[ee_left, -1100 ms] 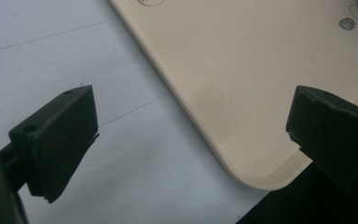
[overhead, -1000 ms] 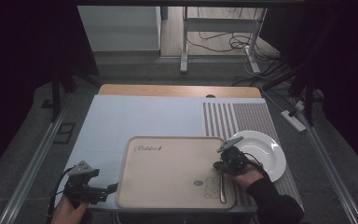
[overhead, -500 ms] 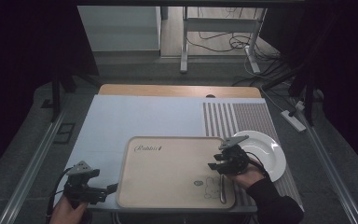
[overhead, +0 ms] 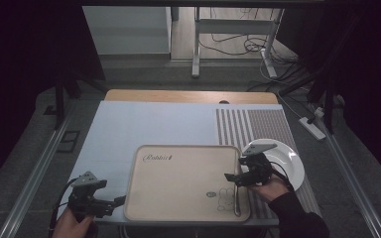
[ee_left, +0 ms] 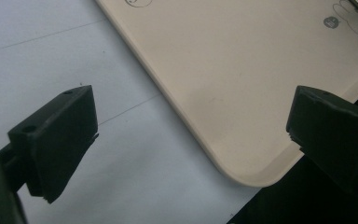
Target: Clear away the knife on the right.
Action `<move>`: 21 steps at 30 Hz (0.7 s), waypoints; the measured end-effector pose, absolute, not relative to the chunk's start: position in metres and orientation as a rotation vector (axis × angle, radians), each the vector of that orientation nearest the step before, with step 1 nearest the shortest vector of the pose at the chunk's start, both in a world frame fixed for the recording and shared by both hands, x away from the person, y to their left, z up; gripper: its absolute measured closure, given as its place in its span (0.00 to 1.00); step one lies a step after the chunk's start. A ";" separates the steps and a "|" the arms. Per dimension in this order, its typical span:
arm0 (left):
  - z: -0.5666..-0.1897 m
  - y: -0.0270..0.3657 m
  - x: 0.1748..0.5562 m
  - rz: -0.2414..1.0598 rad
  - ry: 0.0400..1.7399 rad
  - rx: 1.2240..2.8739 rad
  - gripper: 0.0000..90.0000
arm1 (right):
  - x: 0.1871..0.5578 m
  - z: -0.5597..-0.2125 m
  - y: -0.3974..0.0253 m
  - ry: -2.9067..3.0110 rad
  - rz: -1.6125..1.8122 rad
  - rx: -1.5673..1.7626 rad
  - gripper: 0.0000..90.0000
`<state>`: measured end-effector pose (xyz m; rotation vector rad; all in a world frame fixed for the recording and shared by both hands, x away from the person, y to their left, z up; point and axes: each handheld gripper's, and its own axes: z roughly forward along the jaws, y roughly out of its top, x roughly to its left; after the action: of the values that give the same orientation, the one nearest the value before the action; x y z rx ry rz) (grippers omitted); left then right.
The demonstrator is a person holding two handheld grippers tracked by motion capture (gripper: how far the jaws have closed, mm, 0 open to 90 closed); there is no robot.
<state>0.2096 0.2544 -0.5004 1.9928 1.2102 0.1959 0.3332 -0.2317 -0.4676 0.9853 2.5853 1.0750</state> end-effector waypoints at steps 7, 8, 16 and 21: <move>-0.500 0.254 0.209 0.199 1.206 1.994 0.02 | 0.330 -0.472 -0.238 2.569 1.085 0.971 0.03; -0.500 0.254 0.209 0.201 1.206 1.995 0.02 | 0.330 -0.473 -0.239 2.569 1.068 0.960 0.01; -0.500 0.253 0.209 0.203 1.201 2.003 0.02 | 0.329 -0.479 -0.243 2.571 1.022 0.938 0.00; -0.500 0.254 0.209 0.197 1.201 1.998 0.02 | 0.327 -0.478 -0.248 2.561 1.040 0.971 0.00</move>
<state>0.2094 0.2539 -0.5004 1.9978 1.2008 0.1970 0.3274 -0.2484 -0.4784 0.9712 2.5607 1.0398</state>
